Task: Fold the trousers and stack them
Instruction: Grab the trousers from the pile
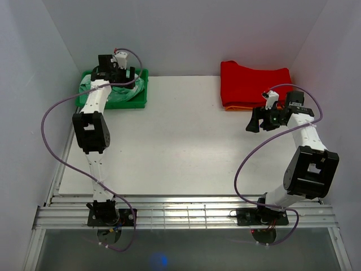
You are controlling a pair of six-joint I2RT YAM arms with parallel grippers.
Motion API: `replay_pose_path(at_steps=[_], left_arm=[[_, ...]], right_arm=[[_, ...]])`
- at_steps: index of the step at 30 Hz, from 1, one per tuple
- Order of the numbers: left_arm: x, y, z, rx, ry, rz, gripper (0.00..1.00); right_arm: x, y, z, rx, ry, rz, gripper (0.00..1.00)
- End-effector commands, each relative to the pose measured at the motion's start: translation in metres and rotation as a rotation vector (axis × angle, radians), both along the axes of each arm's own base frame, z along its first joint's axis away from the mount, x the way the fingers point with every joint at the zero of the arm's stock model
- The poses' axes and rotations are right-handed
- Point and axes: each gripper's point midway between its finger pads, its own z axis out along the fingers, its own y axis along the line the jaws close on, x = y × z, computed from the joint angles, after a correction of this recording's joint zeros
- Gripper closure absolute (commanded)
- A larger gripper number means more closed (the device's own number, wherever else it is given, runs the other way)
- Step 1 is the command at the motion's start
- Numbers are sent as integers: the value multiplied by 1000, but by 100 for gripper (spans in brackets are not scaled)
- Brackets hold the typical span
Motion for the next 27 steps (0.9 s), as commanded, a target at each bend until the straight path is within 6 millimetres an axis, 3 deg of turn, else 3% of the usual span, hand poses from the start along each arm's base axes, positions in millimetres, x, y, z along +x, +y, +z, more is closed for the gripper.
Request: replay_pose_path(at_steps=[1,2,4,5,8,9,12,14,15,16,18,19,20,21,22,23,24,25,26,27], left_arm=[[22,-10,1,13,-60,-13,2],[27,-7,-26,16,-35,3,2],[39,-4,-46,30,-52,18,2],[42,-25,-74,49,-20,-4,2],[52,-15,-103,134,-8,53,2],[53,-10,-122,165,11,78,2],[58,8,-139,239,0,162,2],[57,9,-141,241,-2,164,6],[58,5,-139,216,-5,156,9],[59,2,-135,194,-10,147,22],[59,-9,-125,125,-20,99,38],[61,-13,-106,91,-47,94,47],[61,-13,-95,71,-62,84,63],[63,-16,-84,61,-82,72,69],[65,-18,-57,54,-129,60,76],[67,-14,-38,56,-166,63,93],[70,-13,-20,59,-204,65,100],[71,-10,-3,67,-236,67,100],[71,-4,35,80,-305,69,100],[72,-1,57,88,-350,72,100]], right_arm=[[13,0,12,-3,-36,-7,10],[13,0,10,4,-26,-8,10],[14,1,9,13,-17,-14,10],[15,1,10,13,-19,-15,10],[16,0,11,11,-15,-22,10],[16,-1,10,9,-15,-24,10],[18,-2,12,5,-17,-26,10],[18,-1,13,8,-16,-24,10],[18,-1,13,10,-16,-24,10],[19,-1,14,11,-19,-23,10],[19,0,18,13,-29,-21,10],[19,0,19,16,-31,-20,10],[19,1,21,16,-35,-18,10],[19,1,24,12,-46,-16,10],[18,1,25,10,-49,-14,10],[18,0,27,6,-57,-12,10],[17,0,30,3,-65,-11,10],[16,0,31,1,-70,-9,10],[16,1,33,2,-77,-9,10],[16,1,36,2,-83,-6,10]])
